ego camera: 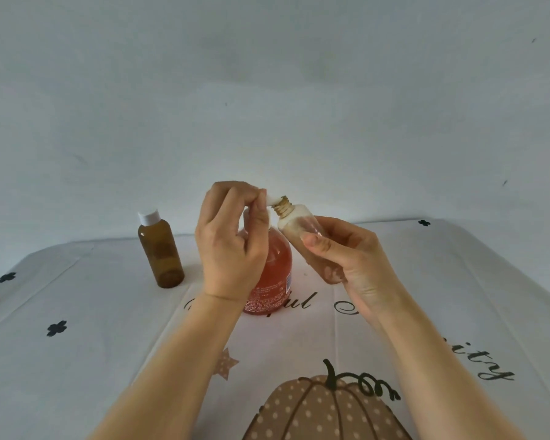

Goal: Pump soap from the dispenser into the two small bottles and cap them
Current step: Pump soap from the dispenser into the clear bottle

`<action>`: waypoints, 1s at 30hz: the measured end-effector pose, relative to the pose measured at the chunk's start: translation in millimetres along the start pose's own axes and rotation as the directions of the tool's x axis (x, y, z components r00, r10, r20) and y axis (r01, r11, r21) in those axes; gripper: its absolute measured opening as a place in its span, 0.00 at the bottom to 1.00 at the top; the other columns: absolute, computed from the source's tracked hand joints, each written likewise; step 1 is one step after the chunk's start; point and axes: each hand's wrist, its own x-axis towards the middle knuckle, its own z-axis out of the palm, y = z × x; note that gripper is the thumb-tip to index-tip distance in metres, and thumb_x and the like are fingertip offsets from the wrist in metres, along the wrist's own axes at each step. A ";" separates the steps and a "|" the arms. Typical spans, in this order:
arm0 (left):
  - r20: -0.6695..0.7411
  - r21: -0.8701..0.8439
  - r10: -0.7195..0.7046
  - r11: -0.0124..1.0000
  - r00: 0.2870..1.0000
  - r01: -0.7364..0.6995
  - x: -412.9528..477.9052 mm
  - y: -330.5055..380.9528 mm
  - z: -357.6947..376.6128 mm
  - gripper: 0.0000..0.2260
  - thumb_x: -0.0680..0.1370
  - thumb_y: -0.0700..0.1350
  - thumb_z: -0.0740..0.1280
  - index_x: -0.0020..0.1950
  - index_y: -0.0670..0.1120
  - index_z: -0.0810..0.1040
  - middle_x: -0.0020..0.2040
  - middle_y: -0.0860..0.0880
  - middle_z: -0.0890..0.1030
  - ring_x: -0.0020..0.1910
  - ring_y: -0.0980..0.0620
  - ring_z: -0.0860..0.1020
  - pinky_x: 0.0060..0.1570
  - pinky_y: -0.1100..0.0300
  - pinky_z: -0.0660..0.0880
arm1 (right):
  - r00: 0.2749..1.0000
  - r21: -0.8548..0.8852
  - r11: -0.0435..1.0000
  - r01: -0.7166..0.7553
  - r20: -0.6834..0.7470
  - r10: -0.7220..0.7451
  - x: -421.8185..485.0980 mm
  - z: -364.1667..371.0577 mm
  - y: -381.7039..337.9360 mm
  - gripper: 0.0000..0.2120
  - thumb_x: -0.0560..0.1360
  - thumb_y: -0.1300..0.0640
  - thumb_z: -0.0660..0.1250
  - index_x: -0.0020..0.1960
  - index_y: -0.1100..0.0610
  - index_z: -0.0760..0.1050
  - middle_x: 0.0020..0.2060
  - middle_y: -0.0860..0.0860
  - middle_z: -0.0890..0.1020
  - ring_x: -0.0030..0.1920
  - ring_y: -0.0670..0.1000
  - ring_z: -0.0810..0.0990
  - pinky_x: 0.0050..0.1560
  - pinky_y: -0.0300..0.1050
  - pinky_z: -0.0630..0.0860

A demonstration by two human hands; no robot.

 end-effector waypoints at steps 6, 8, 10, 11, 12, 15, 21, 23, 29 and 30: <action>0.048 0.012 0.005 1.000 0.999 -0.005 2.2 4.0 -3.5 0.07 0.79 0.38 0.62 0.50 0.37 0.79 0.50 0.50 0.76 0.51 0.54 0.76 0.52 0.68 0.71 | 0.998 -0.027 0.998 0.056 0.007 -0.056 -0.9 3.5 -5.5 0.17 0.63 0.48 0.80 0.50 0.49 0.85 0.36 0.54 0.78 0.35 0.49 0.72 0.33 0.38 0.68; 0.054 -0.012 -0.026 1.000 0.998 0.027 8.9 6.8 -6.9 0.07 0.80 0.39 0.63 0.49 0.37 0.79 0.48 0.50 0.77 0.48 0.58 0.76 0.50 0.70 0.70 | 0.996 -0.033 0.995 0.091 0.010 -0.091 -2.4 5.5 -7.4 0.19 0.63 0.49 0.79 0.53 0.50 0.84 0.36 0.52 0.78 0.34 0.52 0.71 0.30 0.40 0.67; 0.060 -0.049 -0.118 0.991 0.991 0.122 19.1 9.8 -10.1 0.10 0.80 0.44 0.63 0.44 0.40 0.80 0.43 0.51 0.79 0.44 0.61 0.76 0.46 0.71 0.69 | 0.992 -0.038 0.991 0.126 0.004 -0.126 -4.7 8.9 -9.0 0.22 0.63 0.51 0.78 0.55 0.53 0.83 0.34 0.47 0.80 0.30 0.50 0.69 0.28 0.40 0.66; 0.068 -0.072 -0.163 0.983 0.984 0.168 23.6 10.3 -10.6 0.11 0.80 0.45 0.64 0.42 0.42 0.80 0.41 0.51 0.80 0.43 0.60 0.77 0.45 0.70 0.70 | 0.990 -0.048 0.989 0.139 -0.006 -0.139 -5.6 10.8 -9.7 0.22 0.63 0.51 0.77 0.56 0.54 0.82 0.34 0.45 0.81 0.28 0.48 0.69 0.27 0.39 0.67; 0.071 -0.083 -0.185 0.978 0.980 0.191 25.9 9.7 -10.4 0.11 0.80 0.46 0.64 0.41 0.44 0.80 0.40 0.51 0.80 0.42 0.60 0.78 0.44 0.70 0.71 | 0.988 -0.062 0.987 0.150 -0.020 -0.152 -5.9 11.9 -9.0 0.23 0.63 0.50 0.77 0.57 0.54 0.82 0.35 0.43 0.83 0.28 0.46 0.71 0.28 0.38 0.68; 0.054 -0.026 -0.106 0.994 0.993 0.108 22.6 8.7 -8.5 0.06 0.78 0.40 0.67 0.42 0.42 0.80 0.40 0.51 0.80 0.42 0.63 0.76 0.44 0.73 0.69 | 0.980 -0.118 0.976 0.181 -0.060 -0.189 -5.4 12.2 -7.3 0.24 0.61 0.47 0.76 0.56 0.51 0.82 0.40 0.41 0.85 0.34 0.41 0.80 0.33 0.33 0.73; 0.034 -0.067 -0.025 0.997 0.999 0.027 14.7 2.2 -3.9 0.04 0.77 0.34 0.67 0.43 0.37 0.79 0.41 0.50 0.78 0.42 0.64 0.74 0.44 0.73 0.69 | 0.972 -0.177 0.965 0.191 -0.100 -0.211 -5.0 14.9 -2.1 0.23 0.62 0.46 0.77 0.56 0.49 0.82 0.46 0.42 0.86 0.45 0.41 0.84 0.43 0.37 0.78; 0.028 -0.064 -0.027 0.998 0.999 0.029 10.9 0.1 -3.8 0.04 0.77 0.34 0.67 0.42 0.37 0.79 0.39 0.47 0.77 0.40 0.61 0.74 0.43 0.73 0.69 | 0.971 -0.209 0.962 0.175 -0.125 -0.204 -5.2 16.6 0.9 0.22 0.64 0.48 0.79 0.57 0.48 0.82 0.47 0.42 0.86 0.46 0.44 0.84 0.44 0.43 0.78; 0.037 -0.050 -0.040 0.998 0.999 0.042 5.5 -1.8 -2.3 0.05 0.77 0.34 0.67 0.41 0.37 0.78 0.38 0.45 0.78 0.39 0.55 0.74 0.42 0.71 0.69 | 0.953 -0.271 0.939 0.210 -0.160 -0.259 -5.5 17.5 7.0 0.19 0.66 0.52 0.80 0.56 0.45 0.81 0.48 0.42 0.85 0.48 0.43 0.83 0.48 0.44 0.80; 0.036 -0.052 -0.036 0.998 0.999 0.038 7.2 -0.9 -2.8 0.05 0.77 0.34 0.67 0.41 0.37 0.78 0.39 0.46 0.77 0.39 0.56 0.74 0.42 0.71 0.69 | 0.948 -0.282 0.934 0.219 -0.167 -0.272 -5.2 17.8 5.7 0.19 0.66 0.52 0.80 0.56 0.45 0.81 0.48 0.42 0.85 0.49 0.42 0.83 0.49 0.41 0.80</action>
